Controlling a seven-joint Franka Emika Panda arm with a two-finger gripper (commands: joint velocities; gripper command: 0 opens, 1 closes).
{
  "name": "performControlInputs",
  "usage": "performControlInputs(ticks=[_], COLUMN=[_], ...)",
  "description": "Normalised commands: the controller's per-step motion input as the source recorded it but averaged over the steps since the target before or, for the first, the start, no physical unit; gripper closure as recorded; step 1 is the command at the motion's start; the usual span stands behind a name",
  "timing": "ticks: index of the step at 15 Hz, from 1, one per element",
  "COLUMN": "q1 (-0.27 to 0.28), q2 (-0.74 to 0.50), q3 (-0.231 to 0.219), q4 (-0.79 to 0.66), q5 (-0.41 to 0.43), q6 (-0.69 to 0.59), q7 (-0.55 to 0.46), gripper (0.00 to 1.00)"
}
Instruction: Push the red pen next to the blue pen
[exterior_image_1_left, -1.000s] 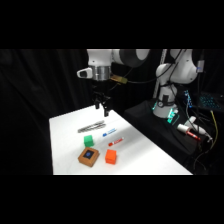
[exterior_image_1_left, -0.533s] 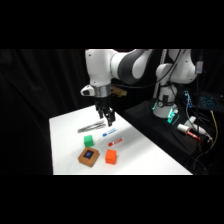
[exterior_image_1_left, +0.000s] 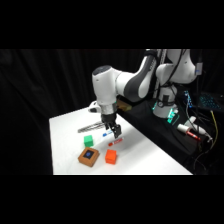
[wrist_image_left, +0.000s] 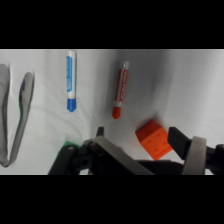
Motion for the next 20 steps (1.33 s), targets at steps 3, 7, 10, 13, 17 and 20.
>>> performControlInputs(ticks=[3,7,10,13,17,20], q1=[0.052,0.053,0.030,0.001,-0.045,-0.078], q2=[0.07,0.07,0.08,0.10,0.10,0.07], q3=[0.058,0.047,0.062,0.086,0.093,0.062], q4=[-0.14,-0.14,-0.12,-0.09,-0.07,-0.07], q5=[0.116,0.118,0.154,0.185,0.190,0.134], q6=[0.35,0.34,0.31,0.30,0.30,0.29], q7=[0.12,0.10,0.05,0.00,-0.05,-0.08], gripper=[0.00,0.00,0.00,0.00,0.00,0.00])
